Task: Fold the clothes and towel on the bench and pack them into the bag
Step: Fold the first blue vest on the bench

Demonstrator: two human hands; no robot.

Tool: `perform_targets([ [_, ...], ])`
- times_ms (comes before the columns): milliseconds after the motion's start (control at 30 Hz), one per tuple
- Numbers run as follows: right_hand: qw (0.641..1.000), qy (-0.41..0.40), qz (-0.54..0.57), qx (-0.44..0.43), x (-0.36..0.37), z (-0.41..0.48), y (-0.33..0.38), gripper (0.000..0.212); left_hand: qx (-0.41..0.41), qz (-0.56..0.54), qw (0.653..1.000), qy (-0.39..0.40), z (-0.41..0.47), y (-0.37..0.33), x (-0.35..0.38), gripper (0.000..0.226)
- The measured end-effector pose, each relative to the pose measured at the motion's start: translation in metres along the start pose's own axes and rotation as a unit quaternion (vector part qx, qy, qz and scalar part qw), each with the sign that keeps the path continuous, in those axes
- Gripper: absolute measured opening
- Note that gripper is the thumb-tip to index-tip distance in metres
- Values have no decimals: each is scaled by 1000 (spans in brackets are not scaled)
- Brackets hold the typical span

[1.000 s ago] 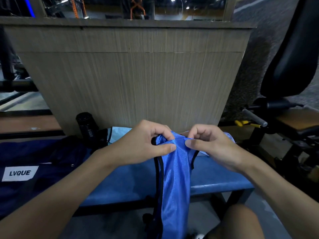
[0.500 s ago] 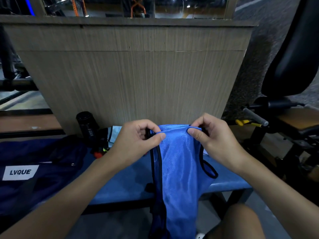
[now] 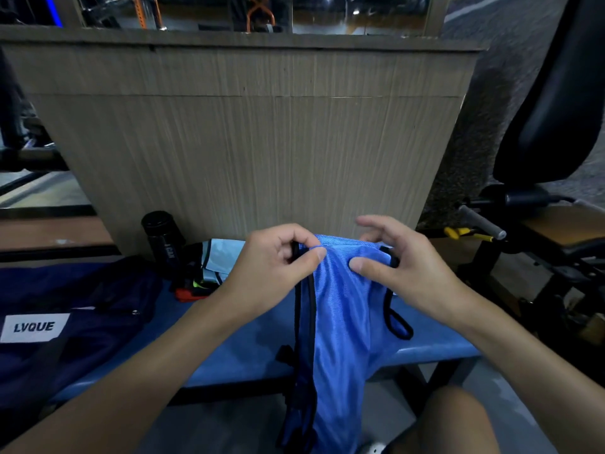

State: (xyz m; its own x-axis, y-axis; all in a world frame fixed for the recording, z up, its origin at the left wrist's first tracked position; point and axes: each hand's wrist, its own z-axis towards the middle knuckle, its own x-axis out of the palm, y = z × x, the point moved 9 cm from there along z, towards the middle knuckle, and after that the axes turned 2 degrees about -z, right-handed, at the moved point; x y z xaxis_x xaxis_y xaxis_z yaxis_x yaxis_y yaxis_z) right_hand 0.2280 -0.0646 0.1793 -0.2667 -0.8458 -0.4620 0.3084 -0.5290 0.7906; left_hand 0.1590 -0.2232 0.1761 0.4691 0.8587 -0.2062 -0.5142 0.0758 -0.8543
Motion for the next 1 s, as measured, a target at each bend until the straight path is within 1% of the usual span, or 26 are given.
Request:
perform_targets([
  [33,1000,23,-13,9,4,-1,0,29,0,5,1000,10,0,-1,1,6],
  [100,999,36,-25,8,8,-2,2,4,2,15,1000,23,0,-1,3,6],
  [167,999,-2,-32,-5,3,0,2,13,9,24,999,25,-1,0,3,13],
  [233,999,-20,-23,-17,1,1,5,18,15,35,999,18,-1,-1,1,17],
  [300,999,-16,-32,-22,1,2,7,20,25,43,999,10,0,-2,0,21],
  [467,987,-2,-158,-2,-2,5,-1,20,55,53,997,6,2,-9,0,30],
  [533,987,10,-162,-2,-3,4,-2,15,73,60,995,21,3,-13,4,26],
  [567,988,26,-150,-1,-1,4,-2,17,75,60,995,32,3,-13,7,23],
  [633,987,65,-144,7,8,6,2,47,81,64,993,65,4,-14,16,15],
  [667,983,76,-166,-2,12,8,5,54,84,68,991,79,4,-14,19,14],
  [700,976,79,-202,-26,16,10,9,50,87,68,990,86,4,-15,22,17],
  [767,960,58,-264,-74,20,13,20,32,95,62,991,73,5,-18,22,26],
  [833,965,30,-245,-94,17,12,26,24,97,58,993,45,4,-15,19,29],
  [867,969,20,-228,-96,15,11,29,22,86,41,995,31,2,-11,18,27],
  [900,972,12,-213,-94,14,10,30,20,59,10,998,27,1,-3,19,28],
  [933,975,5,-202,-95,13,9,33,19,25,-22,999,36,-1,7,22,37],
  [967,976,1,-194,-96,13,9,34,18,-7,-41,998,47,-3,16,24,53],
  [1000,978,0,-186,-95,14,9,35,17,-33,-46,996,63,-6,24,28,61],
])
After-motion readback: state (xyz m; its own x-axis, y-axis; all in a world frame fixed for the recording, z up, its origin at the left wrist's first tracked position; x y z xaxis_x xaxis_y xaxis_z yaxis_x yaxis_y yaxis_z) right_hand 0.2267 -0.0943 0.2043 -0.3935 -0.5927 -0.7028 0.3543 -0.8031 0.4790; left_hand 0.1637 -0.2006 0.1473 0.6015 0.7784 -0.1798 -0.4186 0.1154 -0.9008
